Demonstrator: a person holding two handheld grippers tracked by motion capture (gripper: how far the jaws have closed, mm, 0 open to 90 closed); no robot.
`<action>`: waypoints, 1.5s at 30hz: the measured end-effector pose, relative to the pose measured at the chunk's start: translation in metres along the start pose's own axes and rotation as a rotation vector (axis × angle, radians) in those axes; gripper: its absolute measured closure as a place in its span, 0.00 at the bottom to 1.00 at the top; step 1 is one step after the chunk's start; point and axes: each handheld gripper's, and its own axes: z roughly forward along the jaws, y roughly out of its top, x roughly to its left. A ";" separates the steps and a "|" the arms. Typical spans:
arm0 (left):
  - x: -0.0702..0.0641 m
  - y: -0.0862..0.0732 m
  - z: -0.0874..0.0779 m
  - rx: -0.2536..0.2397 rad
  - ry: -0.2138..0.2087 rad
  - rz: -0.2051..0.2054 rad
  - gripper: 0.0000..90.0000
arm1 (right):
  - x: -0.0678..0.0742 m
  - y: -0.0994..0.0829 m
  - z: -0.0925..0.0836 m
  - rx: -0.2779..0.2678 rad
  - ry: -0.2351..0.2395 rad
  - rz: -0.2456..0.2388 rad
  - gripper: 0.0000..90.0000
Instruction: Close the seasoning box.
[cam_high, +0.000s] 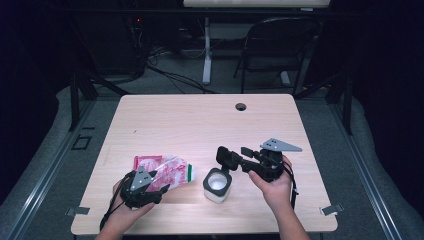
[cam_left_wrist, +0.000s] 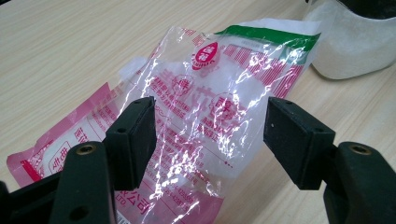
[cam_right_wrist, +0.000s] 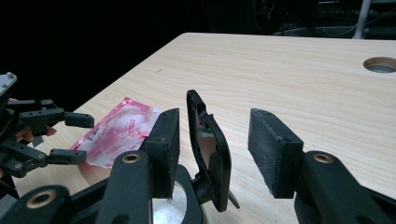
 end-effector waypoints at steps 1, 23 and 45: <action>0.000 0.000 0.000 0.001 -0.001 -0.001 0.38 | 0.000 0.000 0.000 0.003 -0.002 0.000 0.61; 0.001 0.001 -0.005 -0.016 0.003 0.002 0.44 | 0.002 -0.001 0.001 0.038 -0.016 -0.060 0.91; 0.002 0.003 -0.007 -0.034 0.007 -0.002 0.45 | 0.012 0.000 -0.001 0.050 -0.018 -0.115 0.90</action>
